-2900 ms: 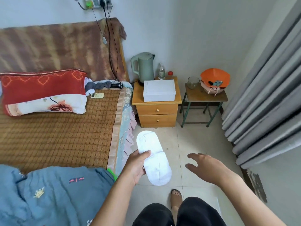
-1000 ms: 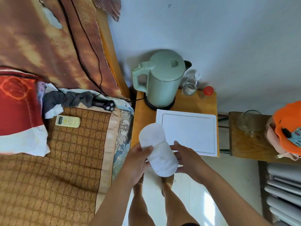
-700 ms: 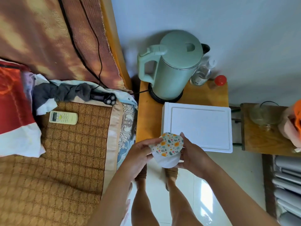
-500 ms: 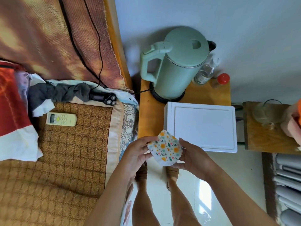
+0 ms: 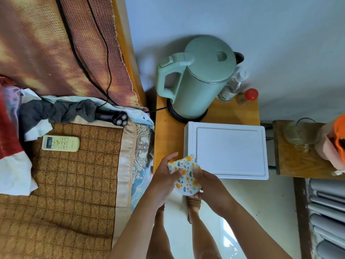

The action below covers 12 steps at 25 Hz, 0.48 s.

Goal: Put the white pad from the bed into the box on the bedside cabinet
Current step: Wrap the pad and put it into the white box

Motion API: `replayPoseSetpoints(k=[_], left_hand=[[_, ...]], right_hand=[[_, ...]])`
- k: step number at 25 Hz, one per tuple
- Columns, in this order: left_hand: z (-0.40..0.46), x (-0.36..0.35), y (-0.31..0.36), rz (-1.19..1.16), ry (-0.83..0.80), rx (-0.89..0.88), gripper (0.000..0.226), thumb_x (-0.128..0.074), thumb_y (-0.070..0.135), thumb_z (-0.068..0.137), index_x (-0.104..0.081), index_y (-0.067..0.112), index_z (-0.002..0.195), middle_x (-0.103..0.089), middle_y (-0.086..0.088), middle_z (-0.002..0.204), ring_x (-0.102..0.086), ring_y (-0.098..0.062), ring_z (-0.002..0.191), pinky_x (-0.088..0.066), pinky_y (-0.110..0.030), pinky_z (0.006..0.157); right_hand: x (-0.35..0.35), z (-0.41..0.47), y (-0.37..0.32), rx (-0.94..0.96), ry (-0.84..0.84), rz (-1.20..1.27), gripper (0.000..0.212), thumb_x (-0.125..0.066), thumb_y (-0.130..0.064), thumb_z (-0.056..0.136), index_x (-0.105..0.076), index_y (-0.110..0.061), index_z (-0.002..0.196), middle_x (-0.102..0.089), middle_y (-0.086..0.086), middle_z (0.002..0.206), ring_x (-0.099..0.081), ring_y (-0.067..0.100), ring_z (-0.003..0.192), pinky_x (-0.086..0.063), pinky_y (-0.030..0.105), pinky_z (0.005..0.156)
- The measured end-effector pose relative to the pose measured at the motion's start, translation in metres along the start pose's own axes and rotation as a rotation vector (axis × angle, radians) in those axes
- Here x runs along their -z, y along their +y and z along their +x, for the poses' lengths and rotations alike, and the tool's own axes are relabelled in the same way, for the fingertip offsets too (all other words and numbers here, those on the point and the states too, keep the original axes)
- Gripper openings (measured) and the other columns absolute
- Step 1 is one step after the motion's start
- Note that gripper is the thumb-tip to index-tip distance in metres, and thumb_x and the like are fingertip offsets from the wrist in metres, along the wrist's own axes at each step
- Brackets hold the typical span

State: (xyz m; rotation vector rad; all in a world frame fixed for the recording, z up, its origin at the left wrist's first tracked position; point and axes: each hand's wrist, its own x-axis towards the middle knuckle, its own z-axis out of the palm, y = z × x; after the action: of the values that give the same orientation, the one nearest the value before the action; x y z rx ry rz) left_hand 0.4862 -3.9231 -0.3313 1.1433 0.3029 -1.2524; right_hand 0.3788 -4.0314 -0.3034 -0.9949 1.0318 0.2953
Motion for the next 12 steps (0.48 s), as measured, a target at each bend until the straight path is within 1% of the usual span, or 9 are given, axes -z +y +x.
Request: replayPoseSetpoints(k=[2, 3, 5, 6, 8, 9, 10, 11, 12], left_hand=[[0.009, -0.004, -0.005, 0.023, 0.039, 0.014, 0.047, -0.056, -0.006, 0.086, -0.049, 0.022, 0.123, -0.061, -0.013, 0.108, -0.061, -0.028, 0.103, -0.048, -0.046, 0.096], [0.014, -0.008, -0.007, -0.002, 0.064, 0.007, 0.046, -0.056, -0.003, 0.087, -0.046, 0.02, 0.126, -0.061, -0.012, 0.106, -0.061, -0.027, 0.101, -0.049, -0.043, 0.091], [0.025, -0.017, -0.009, -0.029, 0.14, -0.026, 0.041, -0.053, 0.005, 0.091, -0.043, 0.014, 0.13, -0.058, -0.01, 0.11, -0.059, -0.024, 0.101, -0.049, -0.036, 0.085], [0.031, -0.019, -0.01, 0.016, 0.206, -0.04, 0.039, -0.052, 0.009, 0.093, -0.043, 0.011, 0.131, -0.056, -0.009, 0.115, -0.057, -0.023, 0.104, -0.047, -0.034, 0.087], [0.044, -0.018, -0.013, 0.225, 0.323, -0.056, 0.036, -0.049, 0.017, 0.095, -0.046, 0.009, 0.13, -0.053, -0.005, 0.119, -0.053, -0.017, 0.108, -0.045, -0.033, 0.095], [0.05, -0.017, -0.015, 0.334, 0.329, -0.049, 0.034, -0.048, 0.02, 0.095, -0.049, 0.01, 0.127, -0.053, -0.002, 0.116, -0.051, -0.014, 0.107, -0.044, -0.032, 0.097], [0.055, -0.017, -0.016, 0.414, 0.298, -0.037, 0.028, -0.048, 0.024, 0.096, -0.052, 0.014, 0.122, -0.053, 0.003, 0.11, -0.051, -0.011, 0.102, -0.043, -0.03, 0.093], [0.06, -0.018, -0.017, 0.449, 0.246, -0.021, 0.02, -0.047, 0.026, 0.095, -0.055, 0.019, 0.113, -0.053, 0.007, 0.101, -0.051, -0.008, 0.094, -0.043, -0.025, 0.085], [0.066, -0.018, -0.018, 0.461, 0.196, -0.003, 0.015, -0.048, 0.028, 0.095, -0.056, 0.021, 0.106, -0.054, 0.01, 0.095, -0.052, -0.005, 0.088, -0.043, -0.022, 0.079]], right_hand=[[0.004, 0.004, -0.001, 0.021, 0.059, -0.09, 0.02, -0.048, -0.024, 0.096, -0.066, -0.019, 0.104, -0.073, 0.006, 0.105, -0.07, 0.021, 0.097, -0.057, 0.047, 0.088], [0.006, 0.007, -0.002, 0.046, 0.102, -0.104, 0.016, -0.052, -0.02, 0.094, -0.068, -0.02, 0.098, -0.074, 0.007, 0.102, -0.07, 0.022, 0.095, -0.057, 0.048, 0.087], [0.015, 0.012, -0.005, 0.078, 0.207, -0.03, 0.012, -0.059, -0.013, 0.09, -0.069, -0.019, 0.089, -0.074, 0.009, 0.097, -0.071, 0.025, 0.092, -0.057, 0.048, 0.086], [0.021, 0.015, -0.006, 0.086, 0.266, 0.034, 0.01, -0.061, -0.01, 0.088, -0.069, -0.016, 0.088, -0.073, 0.01, 0.098, -0.07, 0.027, 0.092, -0.057, 0.047, 0.083], [0.035, 0.022, -0.008, 0.102, 0.401, 0.107, 0.008, -0.06, -0.006, 0.088, -0.065, -0.011, 0.09, -0.07, 0.012, 0.099, -0.067, 0.029, 0.093, -0.057, 0.042, 0.078], [0.041, 0.027, -0.009, 0.11, 0.472, 0.078, 0.007, -0.06, -0.006, 0.088, -0.063, -0.011, 0.092, -0.068, 0.011, 0.099, -0.066, 0.029, 0.094, -0.057, 0.041, 0.078], [0.047, 0.031, -0.008, 0.119, 0.534, 0.018, 0.007, -0.059, -0.008, 0.089, -0.062, -0.011, 0.094, -0.067, 0.011, 0.099, -0.064, 0.029, 0.095, -0.056, 0.041, 0.079], [0.051, 0.036, -0.008, 0.133, 0.581, -0.049, 0.008, -0.059, -0.01, 0.089, -0.06, -0.011, 0.097, -0.066, 0.011, 0.099, -0.063, 0.029, 0.096, -0.055, 0.037, 0.077], [0.054, 0.041, -0.007, 0.152, 0.613, -0.113, 0.012, -0.059, -0.011, 0.089, -0.059, -0.01, 0.101, -0.065, 0.01, 0.099, -0.062, 0.029, 0.097, -0.054, 0.031, 0.072]])
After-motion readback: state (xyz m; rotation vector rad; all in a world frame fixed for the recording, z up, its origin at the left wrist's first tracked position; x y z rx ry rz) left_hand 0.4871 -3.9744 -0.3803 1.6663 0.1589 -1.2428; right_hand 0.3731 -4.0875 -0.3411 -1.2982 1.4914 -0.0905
